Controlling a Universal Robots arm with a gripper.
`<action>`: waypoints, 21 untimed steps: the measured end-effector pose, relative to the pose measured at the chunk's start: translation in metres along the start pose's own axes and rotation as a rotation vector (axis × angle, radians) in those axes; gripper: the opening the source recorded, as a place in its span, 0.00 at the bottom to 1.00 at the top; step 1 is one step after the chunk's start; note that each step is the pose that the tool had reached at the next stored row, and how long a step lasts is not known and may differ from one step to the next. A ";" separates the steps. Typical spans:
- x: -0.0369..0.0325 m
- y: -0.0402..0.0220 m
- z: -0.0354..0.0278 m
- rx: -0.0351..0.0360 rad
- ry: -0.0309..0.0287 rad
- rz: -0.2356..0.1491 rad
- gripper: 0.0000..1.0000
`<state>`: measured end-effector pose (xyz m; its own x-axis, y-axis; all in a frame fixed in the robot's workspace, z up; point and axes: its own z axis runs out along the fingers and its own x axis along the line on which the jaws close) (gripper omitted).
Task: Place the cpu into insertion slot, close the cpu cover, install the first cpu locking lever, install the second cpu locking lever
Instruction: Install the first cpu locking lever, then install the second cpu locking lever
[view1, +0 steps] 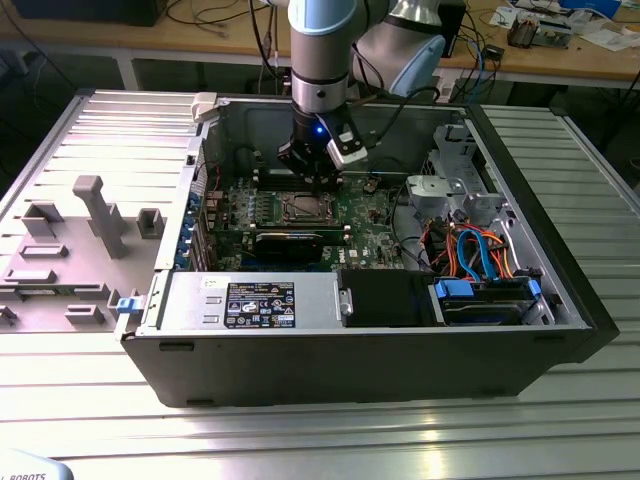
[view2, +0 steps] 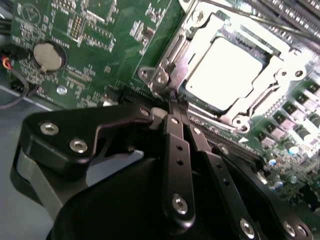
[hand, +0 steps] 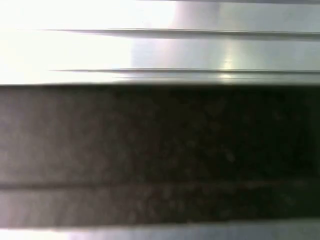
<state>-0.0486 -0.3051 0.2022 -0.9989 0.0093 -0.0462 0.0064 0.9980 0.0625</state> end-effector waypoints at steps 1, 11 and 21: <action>-0.0002 0.0003 -0.0039 -0.0006 -0.0002 0.000 0.12; -0.0005 -0.0025 -0.0119 0.0007 0.0003 0.000 0.12; -0.0005 -0.0041 -0.0120 0.0007 0.0004 0.000 0.12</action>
<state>-0.0487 -0.3099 0.2139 -0.9989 0.0093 -0.0458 0.0065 0.9981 0.0618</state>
